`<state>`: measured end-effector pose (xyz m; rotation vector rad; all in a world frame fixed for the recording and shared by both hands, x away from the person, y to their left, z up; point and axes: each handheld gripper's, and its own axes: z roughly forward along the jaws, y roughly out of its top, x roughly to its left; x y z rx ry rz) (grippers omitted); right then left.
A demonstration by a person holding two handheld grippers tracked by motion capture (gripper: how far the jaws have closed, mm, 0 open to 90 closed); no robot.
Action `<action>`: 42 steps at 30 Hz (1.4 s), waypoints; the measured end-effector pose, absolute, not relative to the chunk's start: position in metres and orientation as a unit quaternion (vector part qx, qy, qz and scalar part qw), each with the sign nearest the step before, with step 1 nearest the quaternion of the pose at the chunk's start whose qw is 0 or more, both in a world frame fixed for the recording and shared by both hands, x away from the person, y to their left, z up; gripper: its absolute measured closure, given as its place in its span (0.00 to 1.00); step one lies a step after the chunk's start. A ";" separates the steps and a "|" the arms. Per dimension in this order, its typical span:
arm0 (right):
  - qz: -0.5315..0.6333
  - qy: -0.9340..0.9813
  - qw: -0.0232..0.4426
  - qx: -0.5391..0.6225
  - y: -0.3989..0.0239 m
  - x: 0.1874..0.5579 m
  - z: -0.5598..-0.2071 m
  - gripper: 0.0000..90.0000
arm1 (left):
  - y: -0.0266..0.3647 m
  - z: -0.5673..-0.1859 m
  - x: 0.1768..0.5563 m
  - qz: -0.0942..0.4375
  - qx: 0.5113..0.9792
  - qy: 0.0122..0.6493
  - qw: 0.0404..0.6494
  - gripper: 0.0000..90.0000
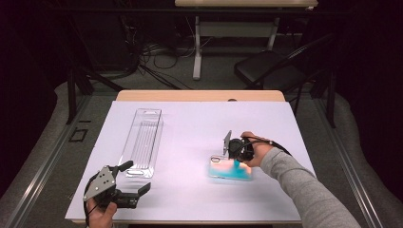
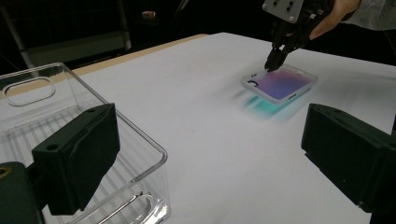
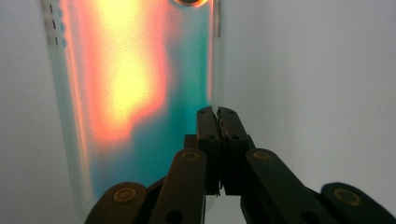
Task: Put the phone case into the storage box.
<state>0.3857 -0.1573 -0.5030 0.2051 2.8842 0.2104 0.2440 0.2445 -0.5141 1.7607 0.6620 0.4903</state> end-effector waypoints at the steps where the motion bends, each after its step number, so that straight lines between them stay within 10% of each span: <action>1: 0.074 0.987 0.123 0.073 -0.158 0.385 -0.502 0.99 | 0.245 -0.514 0.244 0.209 0.748 0.281 0.564 0.05; 42: 0.231 0.917 0.176 0.274 -0.179 0.357 -0.475 0.99 | 0.245 -0.515 0.245 0.207 0.748 0.288 0.561 0.06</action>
